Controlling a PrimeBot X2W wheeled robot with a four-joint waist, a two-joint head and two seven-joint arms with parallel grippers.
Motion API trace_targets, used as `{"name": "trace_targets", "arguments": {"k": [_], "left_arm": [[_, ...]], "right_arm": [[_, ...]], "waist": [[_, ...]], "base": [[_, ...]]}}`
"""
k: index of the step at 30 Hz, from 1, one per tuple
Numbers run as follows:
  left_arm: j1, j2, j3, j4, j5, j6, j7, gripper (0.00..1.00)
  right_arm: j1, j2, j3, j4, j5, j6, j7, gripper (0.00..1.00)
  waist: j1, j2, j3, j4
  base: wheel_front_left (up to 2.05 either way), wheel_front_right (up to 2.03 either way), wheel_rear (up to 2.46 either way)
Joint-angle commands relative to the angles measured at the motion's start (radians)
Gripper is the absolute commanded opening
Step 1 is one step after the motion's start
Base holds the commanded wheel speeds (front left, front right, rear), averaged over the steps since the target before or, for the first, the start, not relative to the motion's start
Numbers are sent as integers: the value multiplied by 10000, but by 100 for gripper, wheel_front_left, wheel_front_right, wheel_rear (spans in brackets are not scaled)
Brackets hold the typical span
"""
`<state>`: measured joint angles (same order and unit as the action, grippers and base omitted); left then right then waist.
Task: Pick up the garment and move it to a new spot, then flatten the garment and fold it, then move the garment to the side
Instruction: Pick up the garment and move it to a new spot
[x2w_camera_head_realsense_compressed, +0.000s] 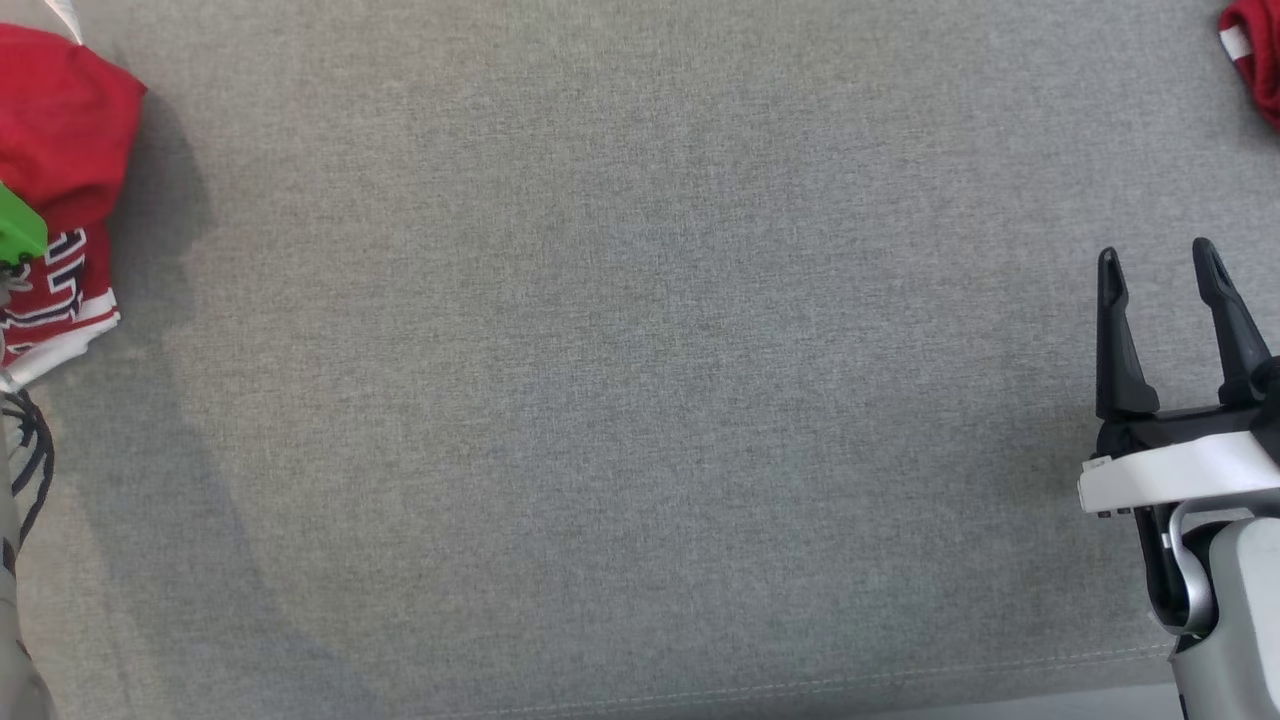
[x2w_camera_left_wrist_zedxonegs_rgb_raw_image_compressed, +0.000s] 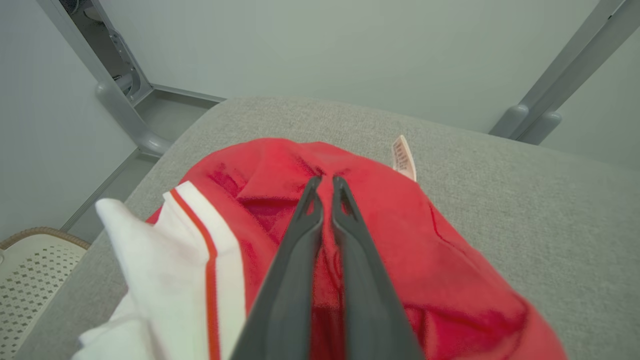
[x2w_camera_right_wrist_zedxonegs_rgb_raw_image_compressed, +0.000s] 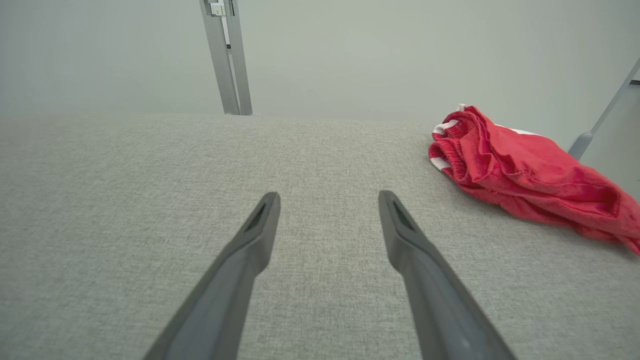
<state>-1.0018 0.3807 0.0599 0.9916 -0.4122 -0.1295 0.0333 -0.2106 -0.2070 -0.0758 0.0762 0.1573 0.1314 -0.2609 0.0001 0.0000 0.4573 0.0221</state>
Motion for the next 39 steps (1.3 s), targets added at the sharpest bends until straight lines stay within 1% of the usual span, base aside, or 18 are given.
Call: {"name": "trace_targets", "arguments": {"k": [1,4,9,13,17,21,23,27,32,35,39], "left_arm": [[-182,82,-102,-230,93,-13,-253,0],[-310,92,-410,-778,6,-14,-654,0],[-494,95,-1021,-1927,-82,-16,-850,0],[-641,50,-1536,-3167,-149,-11,-702,0],[-816,-110,-1941,-4454,-227,-7,-383,0],[-987,-535,-2341,-5563,-327,-4,-16,0],[-1027,-891,-2608,-6012,-346,33,178,0],[-767,-1462,-3053,-6305,-421,82,365,0],[234,-1985,-3304,-6117,-585,242,83,0],[1198,-2245,-3423,-5887,-681,314,-213,0],[2441,-2608,-3729,-5451,-837,312,-571,0]], "right_arm": [[88,35,4,74,12,-13,-34,100],[194,180,31,208,34,-13,-41,100],[306,408,25,308,87,-13,-46,100],[459,617,-10,370,119,-13,-44,100],[535,810,-2,429,158,-13,-43,100],[643,962,-17,497,176,-13,-44,100],[674,1032,-39,520,190,-13,-44,100],[692,1181,88,546,221,-13,-45,100],[685,1317,292,574,308,-14,-45,100],[806,1393,399,619,354,-14,-45,100],[821,1453,439,666,370,-14,-45,100]], "waist": [[-1,0,-423,-13],[-1,0,-780,-56],[-1,0,-1350,-295],[-1,0,-1712,-661],[-1,0,-1998,-1225],[-1,0,-2181,-1858],[-1,0,-2231,-2198],[-1,0,-2214,-2781],[-1,0,-2137,-3435],[-1,0,-2090,-3651],[-1,0,-2020,-3707]], "base": [[0,0,0],[0,0,0],[0,0,0],[0,0,0],[0,0,0],[0,0,0],[0,0,0],[0,0,0],[0,0,0],[0,0,0],[0,0,0]]}}
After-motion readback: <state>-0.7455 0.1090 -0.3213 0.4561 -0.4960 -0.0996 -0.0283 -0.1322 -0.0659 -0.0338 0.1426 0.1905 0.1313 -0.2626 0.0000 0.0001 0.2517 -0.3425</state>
